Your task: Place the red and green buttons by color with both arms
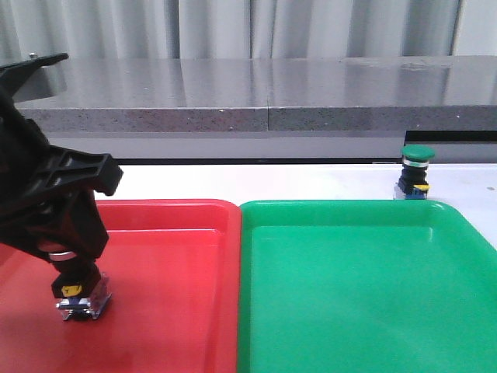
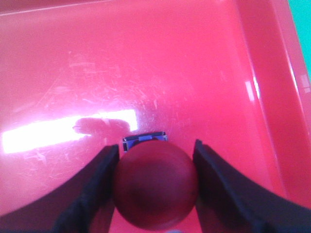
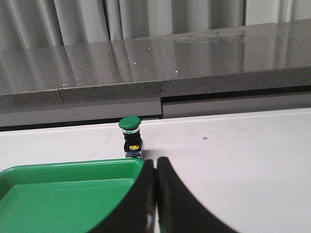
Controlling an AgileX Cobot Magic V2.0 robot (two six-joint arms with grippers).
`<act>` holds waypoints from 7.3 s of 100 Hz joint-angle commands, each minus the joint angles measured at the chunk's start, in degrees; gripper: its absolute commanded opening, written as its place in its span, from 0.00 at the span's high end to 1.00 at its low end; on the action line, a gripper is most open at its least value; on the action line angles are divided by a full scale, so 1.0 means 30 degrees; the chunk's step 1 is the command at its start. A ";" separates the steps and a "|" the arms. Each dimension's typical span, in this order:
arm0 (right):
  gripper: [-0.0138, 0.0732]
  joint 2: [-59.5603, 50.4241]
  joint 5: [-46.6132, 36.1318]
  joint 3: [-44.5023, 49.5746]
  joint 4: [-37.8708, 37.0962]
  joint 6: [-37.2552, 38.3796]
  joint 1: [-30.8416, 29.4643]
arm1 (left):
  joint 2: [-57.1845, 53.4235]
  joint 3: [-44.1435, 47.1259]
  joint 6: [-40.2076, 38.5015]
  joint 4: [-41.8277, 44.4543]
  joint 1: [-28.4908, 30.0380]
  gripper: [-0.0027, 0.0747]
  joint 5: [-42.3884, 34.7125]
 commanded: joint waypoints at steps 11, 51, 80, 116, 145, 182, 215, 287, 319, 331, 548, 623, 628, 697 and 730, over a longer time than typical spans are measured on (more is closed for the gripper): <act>0.92 -0.0392 -0.1673 -0.0361 0.0000 -0.0168 -0.0069 | -0.0428 -0.0371 -0.0159 -0.0279 -0.0158 0.29 -0.0917; 0.92 -0.0392 -0.1673 -0.0361 0.0000 -0.0168 -0.0069 | -0.2765 -0.0444 -0.0159 -0.0279 -0.0092 0.29 -0.1029; 0.92 -0.0392 -0.1673 -0.0361 0.0000 -0.0168 -0.0069 | -0.8239 -0.0406 -0.0159 0.0429 0.1058 0.75 -0.0961; 0.92 -0.0392 -0.1673 -0.0361 0.0000 -0.0168 -0.0069 | -1.3522 0.0492 -0.0112 0.3016 0.3419 0.99 -0.0245; 0.92 -0.0392 -0.1673 -0.0361 0.0000 -0.0168 -0.0069 | -1.7610 0.2337 -0.0104 0.5142 0.5282 0.99 0.0206; 0.92 -0.0392 -0.1673 -0.0361 0.0000 -0.0168 -0.0069 | -2.2380 0.6467 -0.0138 0.5753 0.6369 0.99 -0.1118; 0.92 -0.0392 -0.1673 -0.0361 0.0000 -0.0168 -0.0069 | -2.5470 1.1261 0.1614 0.4873 0.8676 0.99 -0.7184; 0.92 -0.0392 -0.1679 -0.0361 0.0000 -0.0168 -0.0068 | -2.8512 1.4091 0.2524 0.2810 0.9427 0.99 -0.8017; 0.92 -0.0392 -0.1679 -0.0361 0.0000 -0.0168 -0.0068 | -2.8512 1.4091 0.2524 0.2777 0.9427 0.99 -0.8017; 0.92 -0.0392 -0.1679 -0.0361 0.0000 -0.0168 -0.0068 | -2.8512 1.4091 0.2524 0.2777 0.9427 0.99 -0.8017; 0.14 3.6170 1.3166 -3.0208 0.1164 0.0184 0.1552 | -2.8512 1.4091 0.2524 0.2777 0.9427 0.99 -0.8017; 0.61 3.6557 1.4113 -3.1845 0.1023 0.1117 0.1979 | -2.8512 1.4091 0.2524 0.2777 0.9427 0.99 -0.8017; 0.61 3.5807 1.4184 -3.1824 0.0346 0.1913 0.2261 | -2.8512 1.4091 0.2524 0.2777 0.9427 0.99 -0.8017; 0.61 3.1653 1.1168 -2.2739 -0.1384 0.7447 1.0321 | -2.8512 1.4091 0.2524 0.2777 0.9427 0.99 -0.8017; 0.59 3.1986 0.9712 -2.0912 -0.1235 0.7996 1.0578 | -2.8512 1.4091 0.2524 0.2777 0.9427 0.99 -0.8017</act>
